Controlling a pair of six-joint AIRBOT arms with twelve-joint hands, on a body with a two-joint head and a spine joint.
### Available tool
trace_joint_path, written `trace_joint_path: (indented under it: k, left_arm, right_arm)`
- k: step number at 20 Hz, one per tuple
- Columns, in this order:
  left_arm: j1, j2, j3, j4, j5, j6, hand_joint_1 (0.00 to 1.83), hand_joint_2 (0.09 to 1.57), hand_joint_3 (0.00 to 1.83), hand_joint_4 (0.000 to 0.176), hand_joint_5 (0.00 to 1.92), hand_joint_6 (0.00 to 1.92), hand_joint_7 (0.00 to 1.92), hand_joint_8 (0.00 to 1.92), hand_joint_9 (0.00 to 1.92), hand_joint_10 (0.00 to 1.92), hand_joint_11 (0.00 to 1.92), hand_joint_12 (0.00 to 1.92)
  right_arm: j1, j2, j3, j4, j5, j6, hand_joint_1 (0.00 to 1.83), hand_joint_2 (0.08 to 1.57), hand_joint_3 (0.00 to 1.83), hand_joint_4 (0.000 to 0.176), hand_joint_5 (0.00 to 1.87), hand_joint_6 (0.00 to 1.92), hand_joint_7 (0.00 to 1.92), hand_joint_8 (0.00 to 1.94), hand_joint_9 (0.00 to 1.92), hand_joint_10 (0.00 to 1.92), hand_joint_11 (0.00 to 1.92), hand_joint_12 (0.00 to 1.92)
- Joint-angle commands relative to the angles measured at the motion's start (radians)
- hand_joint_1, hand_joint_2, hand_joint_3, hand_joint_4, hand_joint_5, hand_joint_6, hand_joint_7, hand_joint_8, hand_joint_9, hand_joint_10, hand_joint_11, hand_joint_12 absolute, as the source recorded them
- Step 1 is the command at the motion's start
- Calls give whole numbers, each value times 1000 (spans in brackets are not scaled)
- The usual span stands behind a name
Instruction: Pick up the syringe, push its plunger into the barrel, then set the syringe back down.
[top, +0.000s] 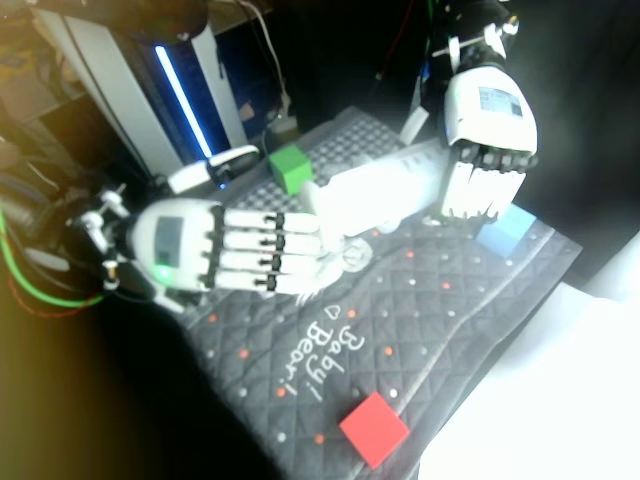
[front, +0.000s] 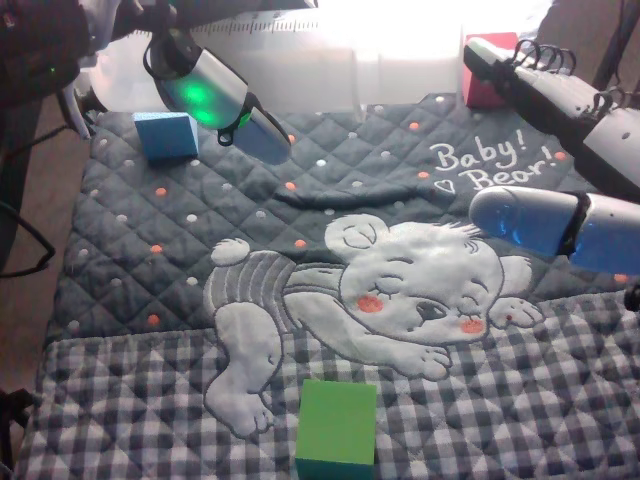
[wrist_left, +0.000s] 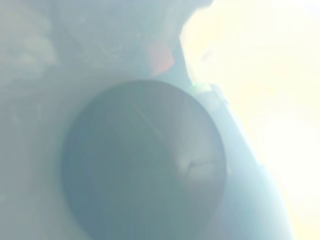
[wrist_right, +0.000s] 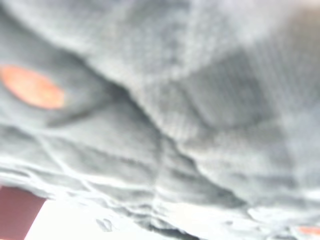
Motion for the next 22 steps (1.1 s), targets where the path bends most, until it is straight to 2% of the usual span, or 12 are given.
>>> trace_joint_path:
  k: [1,2,3,4,6,8,10,14,16,19,22]
  left_arm:
    - [-26,-16,-10,-34,-115,-19,1556,1154,2,0,1372,1921,1576,1921,1617,1921,1585,1921]
    - [-31,-16,-11,-29,-115,-19,1577,1142,0,0,1349,1921,1558,1921,1603,1921,1567,1921]
    - [-34,-16,-13,-24,-115,-19,1549,1152,1,0,1305,1921,1535,1921,1596,1921,1589,1921]
    - [-36,-17,-13,-23,-115,-19,1536,1157,3,0,1280,1921,1518,1921,1593,1921,1600,1921]
    - [-39,-17,-15,-15,-115,-19,1536,1150,0,0,1273,1921,1489,1921,1581,1921,1610,1921]
    - [-44,-18,-15,-2,-113,-19,1556,1135,0,0,1284,1921,1495,1921,1597,1921,1634,1921]
    - [-48,-21,-16,28,-112,-19,1561,1139,0,0,1303,1921,1527,1921,1616,1921,1650,1921]
    - [-53,-24,-17,31,-113,-31,1577,1139,0,0,1360,1921,1556,1921,1642,1921,1678,1921]
    - [-53,-26,-17,35,-114,-31,1567,1147,1,0,1307,1921,1508,1921,1597,1921,1643,1921]
    - [-50,-27,-23,50,-110,-46,1581,1141,0,0,1218,1921,1490,1921,1590,1921,1631,1921]
    - [-48,-28,-23,51,-110,-46,1549,1152,3,0,1268,1921,1498,1921,1581,1921,1609,1921]
  right_arm:
    - [20,-11,-2,-67,126,9,0,953,0,3,0,0,0,0,0,0,0,0]
    - [23,-14,-1,-68,126,9,10,955,0,11,0,0,0,0,0,0,0,0]
    - [26,-17,1,-69,126,9,23,966,0,1,0,0,0,0,0,0,0,0]
    - [29,-21,2,-70,126,9,19,965,0,5,0,0,0,0,0,0,0,0]
    - [34,-24,3,-75,125,9,6,957,0,28,0,0,0,0,0,0,0,0]
    - [36,-25,3,-77,124,9,0,987,9,16,2,0,0,0,0,0,0,0]
    - [40,-27,3,-78,124,9,0,977,3,31,1,0,0,0,0,0,0,0]
    - [47,-34,6,-82,124,9,0,988,6,0,0,0,0,0,0,0,0,0]
    - [50,-36,8,-84,123,9,0,980,2,5,0,0,0,0,0,0,0,0]
    - [55,-38,8,-92,119,9,0,977,0,0,0,0,0,0,0,0,0,0]
    - [55,-38,8,-92,119,9,0,953,0,0,21,8,0,0,0,0,0,0]
